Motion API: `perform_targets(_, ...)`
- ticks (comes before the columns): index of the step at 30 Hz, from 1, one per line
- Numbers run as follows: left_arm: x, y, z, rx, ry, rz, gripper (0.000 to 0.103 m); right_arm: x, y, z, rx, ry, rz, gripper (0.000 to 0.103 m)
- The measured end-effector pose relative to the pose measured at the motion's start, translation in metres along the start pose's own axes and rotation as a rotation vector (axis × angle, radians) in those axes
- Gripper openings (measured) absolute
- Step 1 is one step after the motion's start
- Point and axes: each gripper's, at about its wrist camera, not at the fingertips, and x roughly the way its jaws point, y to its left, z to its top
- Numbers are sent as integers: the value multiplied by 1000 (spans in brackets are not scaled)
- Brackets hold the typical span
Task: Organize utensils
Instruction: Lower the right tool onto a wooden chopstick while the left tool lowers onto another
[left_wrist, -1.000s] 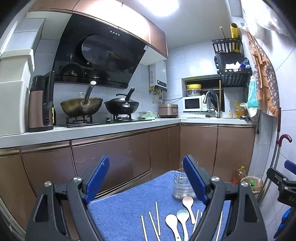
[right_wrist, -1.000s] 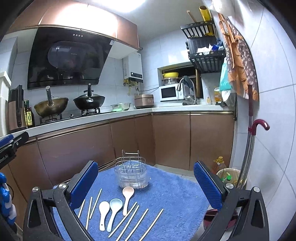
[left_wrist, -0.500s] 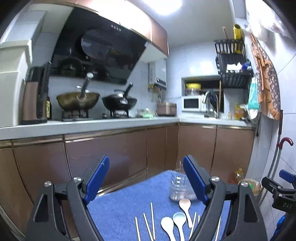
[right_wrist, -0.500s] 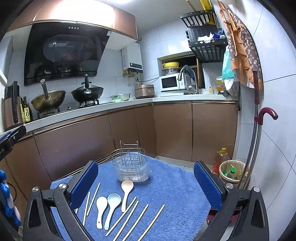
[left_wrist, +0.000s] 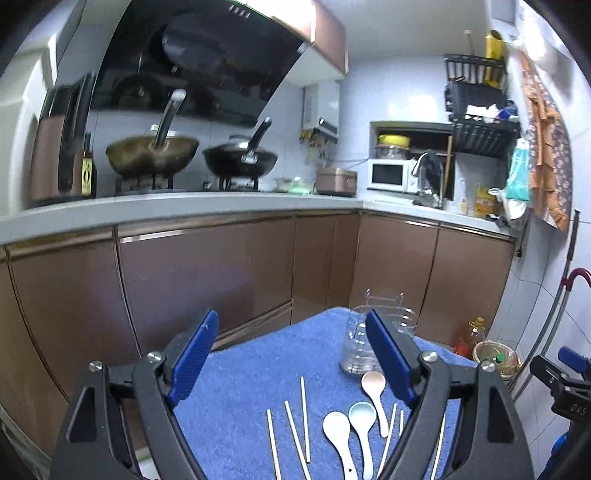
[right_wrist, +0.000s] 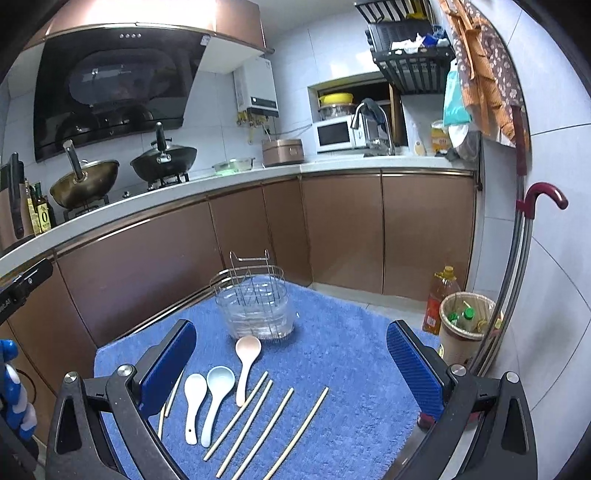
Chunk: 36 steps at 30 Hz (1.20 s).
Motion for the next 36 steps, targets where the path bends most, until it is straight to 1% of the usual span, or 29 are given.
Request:
perform_targets(3, 15, 10, -2, -31, 57, -11, 81, 9, -4, -2, 13, 35, 4, 103)
perform_targets(4, 21, 15, -4, -46, 81, -24, 81, 13, -6, -3, 21, 55, 9, 103)
perform_targets(6, 34, 23, -8, -77, 138, -65, 81, 23, -11, -7, 42, 96, 20, 103)
perform_targets(8, 55, 31, -14, -116, 228, -134, 81, 34, -17, -12, 70, 153, 41, 102)
perform_targets(9, 68, 34, -18, -138, 283, -169, 81, 42, -20, -15, 88, 186, 58, 97)
perform_targets(10, 79, 37, -21, -160, 335, -200, 80, 50, -25, -19, 115, 226, 85, 88)
perform_targets(11, 94, 38, -26, -180, 392, -233, 80, 59, -31, -23, 145, 265, 111, 83)
perform_targets(12, 107, 39, -32, -194, 442, -253, 80, 69, -37, -28, 177, 306, 130, 71)
perform_targets(13, 118, 39, -36, -201, 478, -262, 80, 77, -43, -32, 201, 340, 140, 63)
perform_targets(14, 128, 39, -41, -205, 511, -274, 80, 86, -49, -36, 227, 380, 150, 61)
perform_targets(16, 149, 35, -51, -206, 582, -297, 80, 104, -59, -47, 257, 447, 147, 51)
perform_targets(17, 160, 32, -56, -206, 613, -307, 80, 117, -65, -53, 277, 489, 157, 48)
perform_targets(19, 178, 26, -62, -198, 662, -315, 79, 137, -73, -62, 324, 556, 183, 35)
perform_targets(21, 193, 19, -66, -191, 696, -313, 79, 153, -77, -65, 330, 602, 177, 31)
perform_targets(24, 217, 13, -74, -155, 730, -284, 78, 177, -76, -66, 304, 658, 159, 26)
perform_targets(27, 239, 9, -83, -143, 773, -274, 71, 200, -76, -72, 290, 708, 142, 20)
perform_targets(30, 260, 8, -93, -131, 812, -254, 66, 214, -73, -79, 258, 746, 120, 18)
perform_targets(32, 272, 10, -97, -127, 838, -254, 59, 223, -73, -81, 226, 762, 99, 17)
perform_targets(35, 285, 10, -103, -114, 875, -244, 52, 229, -71, -84, 193, 786, 97, 16)
perform_targets(36, 290, 10, -105, -108, 885, -236, 51, 230, -71, -86, 182, 793, 96, 16)
